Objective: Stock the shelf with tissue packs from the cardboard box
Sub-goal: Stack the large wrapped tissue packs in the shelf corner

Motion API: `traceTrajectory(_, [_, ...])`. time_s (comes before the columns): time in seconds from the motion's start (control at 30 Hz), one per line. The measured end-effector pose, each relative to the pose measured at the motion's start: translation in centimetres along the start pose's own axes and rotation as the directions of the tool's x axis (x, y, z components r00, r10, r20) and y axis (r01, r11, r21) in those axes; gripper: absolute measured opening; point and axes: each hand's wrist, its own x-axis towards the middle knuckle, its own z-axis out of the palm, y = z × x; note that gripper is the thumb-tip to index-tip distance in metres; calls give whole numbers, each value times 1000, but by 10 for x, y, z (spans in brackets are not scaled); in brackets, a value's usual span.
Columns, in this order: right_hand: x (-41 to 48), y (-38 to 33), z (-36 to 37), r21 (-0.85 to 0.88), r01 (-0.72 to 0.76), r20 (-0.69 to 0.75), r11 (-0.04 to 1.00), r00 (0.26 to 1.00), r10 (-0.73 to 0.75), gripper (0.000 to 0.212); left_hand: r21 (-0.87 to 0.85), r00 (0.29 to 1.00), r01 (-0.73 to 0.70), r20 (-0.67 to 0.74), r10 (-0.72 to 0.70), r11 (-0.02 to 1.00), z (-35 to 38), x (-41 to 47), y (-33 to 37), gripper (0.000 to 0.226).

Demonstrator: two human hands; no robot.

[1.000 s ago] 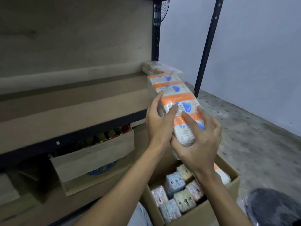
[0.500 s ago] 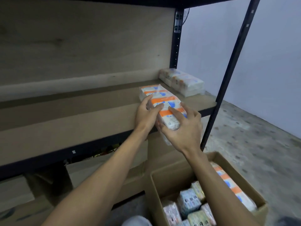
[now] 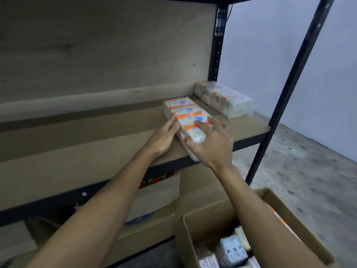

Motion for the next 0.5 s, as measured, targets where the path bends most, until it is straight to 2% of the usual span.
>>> traceTrajectory(0.23, [16, -3, 8, -36, -14, 82, 999, 996, 17, 73, 396, 998, 34, -57, -13, 918, 7, 6, -12, 60])
traceTrajectory(0.4, [-3, -1, 6, -40, -4, 46, 999, 999, 6, 95, 492, 999, 15, -39, 5, 871, 8, 13, -18, 55])
traceTrajectory(0.5, [-4, 0, 12, -19, 0, 27, 1000, 1000, 1, 96, 516, 1000, 7, -23, 5, 857, 7, 14, -18, 55])
